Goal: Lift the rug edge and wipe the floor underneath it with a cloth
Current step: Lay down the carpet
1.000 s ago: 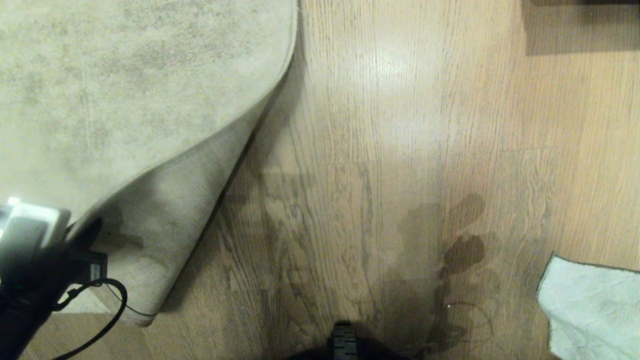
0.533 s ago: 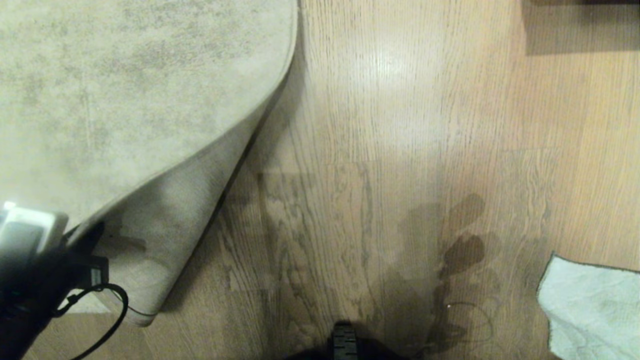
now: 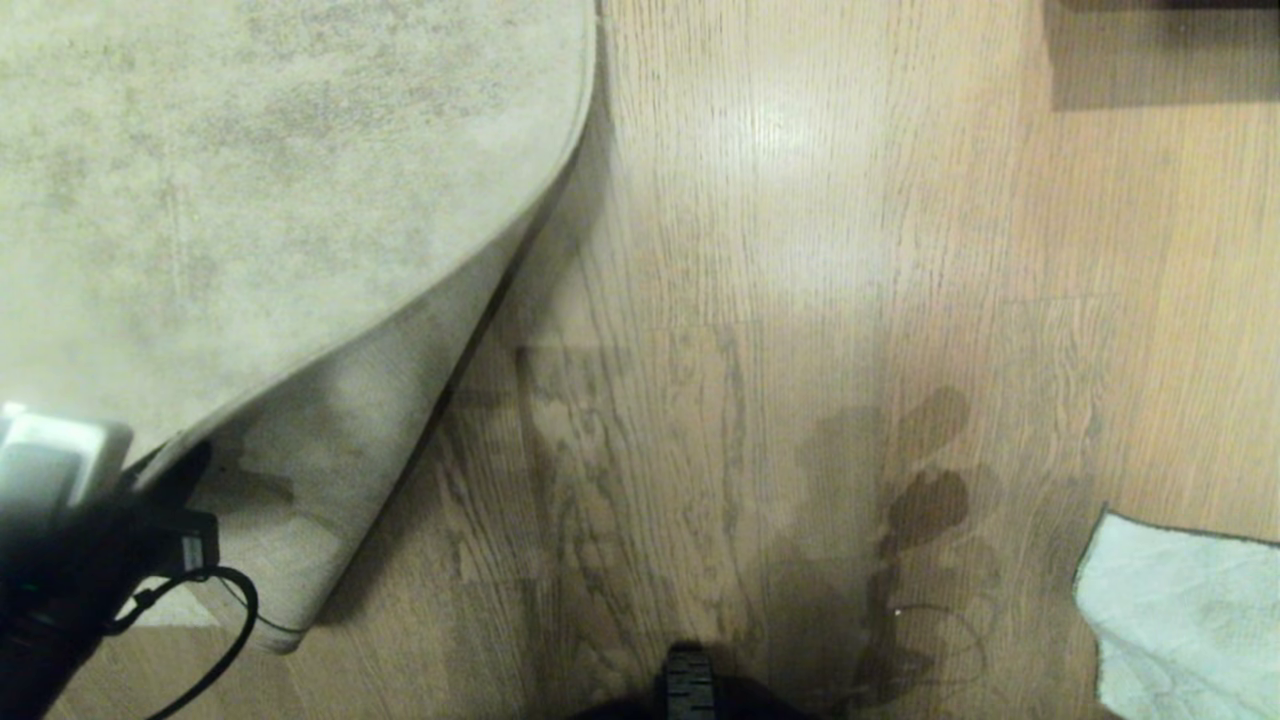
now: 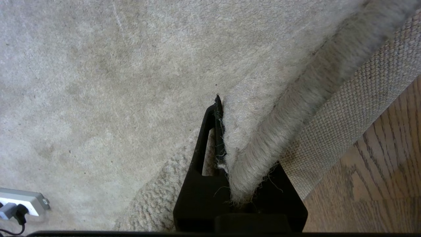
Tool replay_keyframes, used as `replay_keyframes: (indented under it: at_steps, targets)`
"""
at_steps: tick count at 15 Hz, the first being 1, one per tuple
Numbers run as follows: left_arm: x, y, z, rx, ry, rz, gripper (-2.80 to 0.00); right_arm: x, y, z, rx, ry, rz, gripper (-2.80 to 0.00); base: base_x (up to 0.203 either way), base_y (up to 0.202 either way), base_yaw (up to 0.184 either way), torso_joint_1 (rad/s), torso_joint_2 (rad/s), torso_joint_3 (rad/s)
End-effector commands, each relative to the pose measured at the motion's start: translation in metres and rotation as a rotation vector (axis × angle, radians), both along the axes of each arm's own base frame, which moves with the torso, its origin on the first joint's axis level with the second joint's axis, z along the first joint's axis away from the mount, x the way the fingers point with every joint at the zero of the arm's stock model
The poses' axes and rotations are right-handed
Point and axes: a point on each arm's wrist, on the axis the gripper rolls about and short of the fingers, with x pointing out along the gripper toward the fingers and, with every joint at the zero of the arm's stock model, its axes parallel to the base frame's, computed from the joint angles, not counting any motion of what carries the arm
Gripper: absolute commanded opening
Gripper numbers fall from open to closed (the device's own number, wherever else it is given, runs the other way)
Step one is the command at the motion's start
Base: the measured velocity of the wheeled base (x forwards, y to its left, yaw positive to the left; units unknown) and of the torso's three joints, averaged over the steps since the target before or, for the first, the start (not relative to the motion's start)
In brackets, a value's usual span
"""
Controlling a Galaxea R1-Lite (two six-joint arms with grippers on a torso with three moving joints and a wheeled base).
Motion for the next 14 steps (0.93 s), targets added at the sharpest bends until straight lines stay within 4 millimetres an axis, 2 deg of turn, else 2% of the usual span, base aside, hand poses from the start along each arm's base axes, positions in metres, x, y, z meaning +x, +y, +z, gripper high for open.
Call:
replay_keyframes:
  at_steps: [1, 7, 8, 14]
  targets:
    - [0.000, 0.000, 0.001, -0.002, -0.011, 0.001, -2.80, 0.000, 0.000, 0.000, -0.001, 0.002, 0.002, -2.80, 0.000, 0.000, 0.000, 0.000, 0.00, 0.000]
    - [0.001, 0.000, 0.000, -0.004, -0.002, -0.001, -2.80, 0.000, 0.000, 0.000, -0.001, 0.002, 0.002, -2.80, 0.000, 0.000, 0.000, 0.000, 0.00, 0.000]
    - [0.001, 0.000, 0.000, -0.004, -0.002, -0.003, 0.00, 0.000, 0.000, 0.000, -0.001, 0.002, 0.000, -2.80, 0.000, 0.000, 0.000, 0.000, 0.00, 0.000]
    - [-0.005, -0.002, 0.010, -0.005, -0.065, -0.012, 0.00, 0.000, 0.000, 0.000, -0.001, 0.002, 0.000, -2.80, 0.000, 0.000, 0.000, 0.000, 0.00, 0.000]
